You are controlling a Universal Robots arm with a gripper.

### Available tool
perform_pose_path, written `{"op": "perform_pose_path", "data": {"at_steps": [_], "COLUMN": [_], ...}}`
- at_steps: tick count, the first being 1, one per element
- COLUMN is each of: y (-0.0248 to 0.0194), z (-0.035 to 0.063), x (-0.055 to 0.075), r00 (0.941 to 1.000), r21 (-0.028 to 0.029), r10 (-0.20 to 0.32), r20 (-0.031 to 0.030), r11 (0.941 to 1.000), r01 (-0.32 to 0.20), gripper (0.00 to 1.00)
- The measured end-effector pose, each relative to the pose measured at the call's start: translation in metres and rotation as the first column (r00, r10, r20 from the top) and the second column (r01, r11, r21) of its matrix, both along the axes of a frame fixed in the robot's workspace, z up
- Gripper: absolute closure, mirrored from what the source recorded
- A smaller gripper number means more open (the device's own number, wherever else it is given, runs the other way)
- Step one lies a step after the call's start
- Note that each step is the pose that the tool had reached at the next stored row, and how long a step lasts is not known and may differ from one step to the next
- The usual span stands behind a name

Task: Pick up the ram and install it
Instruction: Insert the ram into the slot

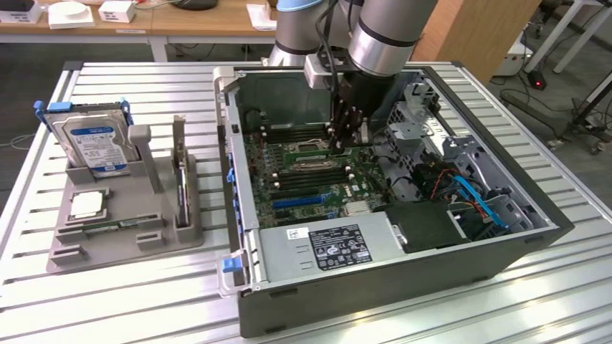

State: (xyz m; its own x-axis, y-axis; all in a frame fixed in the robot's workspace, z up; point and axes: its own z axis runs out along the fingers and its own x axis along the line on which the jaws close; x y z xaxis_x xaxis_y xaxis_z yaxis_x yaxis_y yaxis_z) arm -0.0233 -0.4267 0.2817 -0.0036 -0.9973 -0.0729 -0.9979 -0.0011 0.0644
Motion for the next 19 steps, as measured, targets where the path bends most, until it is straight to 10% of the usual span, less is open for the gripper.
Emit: {"op": "perform_pose_path", "data": {"at_steps": [19], "y": [0.0], "z": [-0.0244], "x": [0.0], "r00": [1.0], "r21": [-0.0001], "r10": [0.0], "r20": [-0.0001], "r11": [1.0], "r01": [0.0], "gripper": [0.89]}}
